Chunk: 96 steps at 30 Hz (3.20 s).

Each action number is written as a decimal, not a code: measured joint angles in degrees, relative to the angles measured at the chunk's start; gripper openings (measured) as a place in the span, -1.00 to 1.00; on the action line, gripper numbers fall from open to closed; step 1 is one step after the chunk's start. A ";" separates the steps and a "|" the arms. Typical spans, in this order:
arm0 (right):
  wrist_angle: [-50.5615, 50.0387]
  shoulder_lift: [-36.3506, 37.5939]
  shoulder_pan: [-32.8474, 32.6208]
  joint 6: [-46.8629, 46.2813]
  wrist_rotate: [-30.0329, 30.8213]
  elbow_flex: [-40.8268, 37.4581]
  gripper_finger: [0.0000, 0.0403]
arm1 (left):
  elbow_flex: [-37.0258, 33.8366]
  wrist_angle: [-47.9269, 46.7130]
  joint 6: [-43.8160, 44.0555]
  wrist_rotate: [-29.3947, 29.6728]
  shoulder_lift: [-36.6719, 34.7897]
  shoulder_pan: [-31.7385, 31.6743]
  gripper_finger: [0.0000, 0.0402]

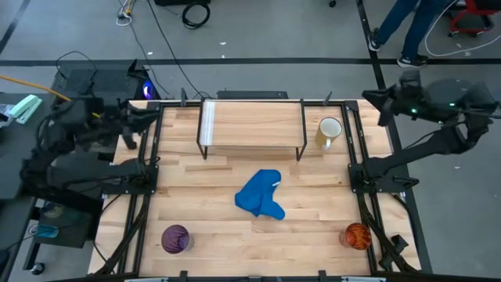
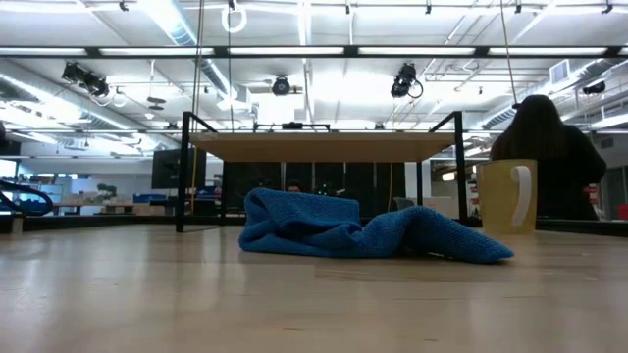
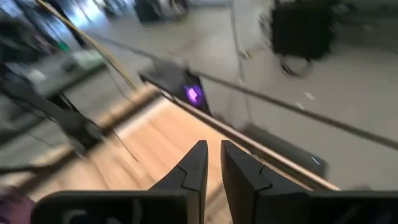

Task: Stack small to large cups/mugs on shelf
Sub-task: Move the yellow mug to the center of the table

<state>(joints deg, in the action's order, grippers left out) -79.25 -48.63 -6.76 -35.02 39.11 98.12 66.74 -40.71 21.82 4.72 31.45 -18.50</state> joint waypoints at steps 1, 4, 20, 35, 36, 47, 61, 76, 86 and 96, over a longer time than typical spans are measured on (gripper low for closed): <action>-3.41 -1.72 0.00 -1.48 0.08 1.91 -0.74 | 2.17 -3.36 0.73 -0.02 1.93 0.00 -0.67; -11.24 -6.51 0.90 -7.03 0.76 6.38 -0.74 | 7.74 -13.84 2.91 -0.02 6.68 0.00 -0.67; -10.72 -19.90 41.07 10.86 -21.48 3.02 -0.74 | 12.28 -35.99 7.79 -0.03 13.57 0.00 -0.64; -10.56 -31.33 64.85 19.68 -37.97 -0.92 -0.74 | 12.28 -40.92 8.03 -0.01 13.56 0.00 -0.63; -10.63 -30.89 64.76 19.81 -38.37 -3.06 -0.74 | 12.28 -40.98 8.01 0.01 13.56 0.00 -0.63; -7.71 -26.83 61.70 19.35 -34.96 -16.55 -0.74 | 10.39 -41.46 7.51 0.19 13.51 0.00 -0.63; -3.94 -26.15 61.70 15.23 -34.67 -18.75 -0.74 | -3.28 -40.37 7.72 -0.21 13.54 -0.01 -0.61; -7.55 -25.62 61.70 14.11 -36.40 -23.55 -0.74 | -7.17 -39.61 10.58 -0.90 13.54 0.00 -0.57; 4.15 -17.02 62.99 11.16 -37.50 -41.01 -0.74 | -7.17 -37.79 10.56 -0.90 13.54 0.00 -0.56; 10.76 -17.32 62.99 11.06 -38.10 -43.19 -0.74 | -7.17 -37.81 10.58 -0.90 13.54 0.00 -0.52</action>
<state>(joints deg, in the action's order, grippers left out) -68.49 -65.95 56.23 -23.96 1.01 54.93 59.57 -78.52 32.40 3.81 44.99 -18.50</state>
